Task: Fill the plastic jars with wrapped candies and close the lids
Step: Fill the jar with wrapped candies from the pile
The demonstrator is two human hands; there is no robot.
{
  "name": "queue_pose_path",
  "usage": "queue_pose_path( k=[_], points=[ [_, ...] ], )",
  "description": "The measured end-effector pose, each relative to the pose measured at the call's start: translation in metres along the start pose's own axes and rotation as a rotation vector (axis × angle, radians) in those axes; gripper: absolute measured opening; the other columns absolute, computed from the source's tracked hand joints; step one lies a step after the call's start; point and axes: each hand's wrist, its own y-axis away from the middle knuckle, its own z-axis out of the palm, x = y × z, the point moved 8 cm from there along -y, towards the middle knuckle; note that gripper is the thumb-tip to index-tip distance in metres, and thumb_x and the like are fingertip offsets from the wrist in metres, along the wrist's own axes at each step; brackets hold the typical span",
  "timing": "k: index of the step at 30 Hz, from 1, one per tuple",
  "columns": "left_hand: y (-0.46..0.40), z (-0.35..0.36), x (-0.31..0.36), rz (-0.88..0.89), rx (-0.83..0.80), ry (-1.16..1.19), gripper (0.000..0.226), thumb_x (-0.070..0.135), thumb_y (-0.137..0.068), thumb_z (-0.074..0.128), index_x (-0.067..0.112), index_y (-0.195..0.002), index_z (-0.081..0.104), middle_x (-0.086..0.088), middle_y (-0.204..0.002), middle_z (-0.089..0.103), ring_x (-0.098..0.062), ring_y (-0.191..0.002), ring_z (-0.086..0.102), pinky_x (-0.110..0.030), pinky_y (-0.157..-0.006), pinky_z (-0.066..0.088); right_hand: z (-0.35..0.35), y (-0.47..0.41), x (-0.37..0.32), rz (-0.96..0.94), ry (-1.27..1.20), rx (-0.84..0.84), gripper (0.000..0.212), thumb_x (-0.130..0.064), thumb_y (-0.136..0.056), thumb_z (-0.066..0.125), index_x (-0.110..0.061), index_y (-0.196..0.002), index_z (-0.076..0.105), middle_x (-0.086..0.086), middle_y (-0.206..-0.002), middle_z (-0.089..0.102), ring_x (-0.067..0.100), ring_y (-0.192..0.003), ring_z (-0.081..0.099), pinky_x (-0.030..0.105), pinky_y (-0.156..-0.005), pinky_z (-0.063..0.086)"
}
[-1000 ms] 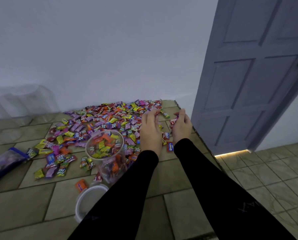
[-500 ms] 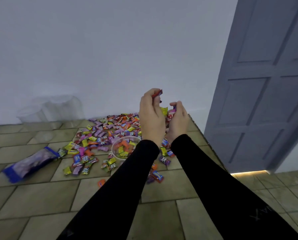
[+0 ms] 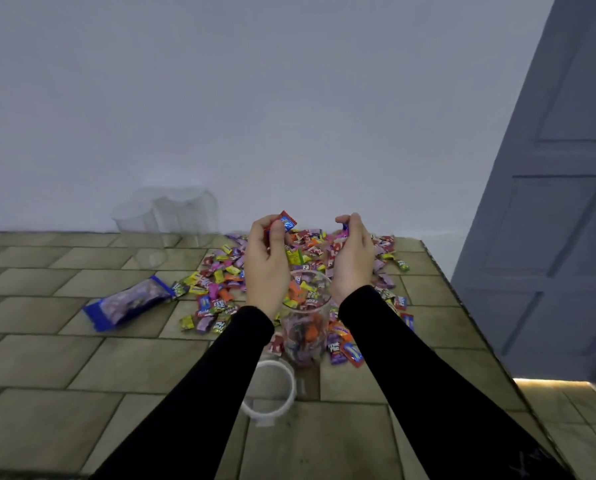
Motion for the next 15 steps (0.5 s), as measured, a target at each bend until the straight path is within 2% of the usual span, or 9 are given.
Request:
queue_pose_path(
  k=[3, 5, 7, 9, 11, 15],
  points=[
    [-0.001, -0.002, -0.014, -0.097, -0.018, 0.037, 0.017, 0.035, -0.101, 0.044, 0.026, -0.105, 0.058, 0.008, -0.078, 0.055, -0.012, -0.067, 0.046, -0.046, -0.065, 0.046, 0.003, 0.001, 0.001, 0.019, 0.030, 0.014, 0.037, -0.050, -0.095, 0.042, -0.036, -0.070, 0.066, 0.005, -0.098, 0.059, 0.036, -0.106, 0.056, 0.039, -0.078, 0.036],
    [-0.002, -0.001, -0.021, -0.155, -0.032, 0.079, 0.018, 0.038, -0.100, 0.045, 0.027, -0.105, 0.058, 0.010, -0.078, 0.056, -0.014, -0.066, 0.046, -0.054, -0.068, 0.046, 0.001, 0.002, 0.003, 0.042, 0.029, 0.035, 0.038, -0.045, -0.098, 0.042, -0.031, -0.070, 0.065, -0.003, -0.094, 0.058, 0.025, -0.095, 0.054, 0.034, -0.075, 0.036],
    [-0.002, 0.000, -0.022, -0.166, -0.039, 0.085, 0.017, 0.037, -0.101, 0.044, 0.026, -0.105, 0.058, 0.009, -0.076, 0.055, -0.012, -0.061, 0.044, -0.046, -0.061, 0.041, 0.000, 0.002, 0.004, 0.053, 0.026, 0.041, 0.037, -0.044, -0.099, 0.042, -0.030, -0.071, 0.063, -0.007, -0.090, 0.056, 0.016, -0.085, 0.048, 0.029, -0.068, 0.034],
    [-0.001, 0.002, -0.020, -0.165, -0.056, 0.082, 0.016, 0.035, -0.101, 0.045, 0.025, -0.103, 0.057, 0.007, -0.072, 0.054, -0.012, -0.060, 0.044, -0.033, -0.054, 0.037, 0.001, 0.003, 0.004, 0.066, 0.035, 0.037, 0.036, -0.044, -0.099, 0.041, -0.029, -0.074, 0.062, -0.005, -0.094, 0.055, 0.015, -0.084, 0.046, 0.024, -0.062, 0.035],
    [0.002, 0.007, -0.018, -0.173, -0.096, 0.085, 0.015, 0.033, -0.102, 0.045, 0.023, -0.102, 0.056, 0.005, -0.067, 0.050, -0.012, -0.059, 0.043, -0.029, -0.050, 0.034, 0.001, 0.003, 0.004, 0.090, 0.049, 0.033, 0.035, -0.042, -0.100, 0.040, -0.026, -0.076, 0.060, -0.004, -0.098, 0.055, 0.015, -0.082, 0.046, 0.020, -0.053, 0.039],
    [0.004, 0.012, -0.017, -0.184, -0.143, 0.060, 0.013, 0.027, -0.101, 0.048, 0.022, -0.096, 0.058, 0.003, -0.063, 0.050, -0.013, -0.058, 0.043, -0.027, -0.050, 0.034, 0.001, 0.004, 0.002, 0.069, 0.081, 0.027, 0.036, -0.042, -0.100, 0.040, -0.025, -0.075, 0.060, -0.004, -0.072, 0.045, 0.011, -0.058, 0.036, 0.023, -0.052, 0.032]
  ],
)
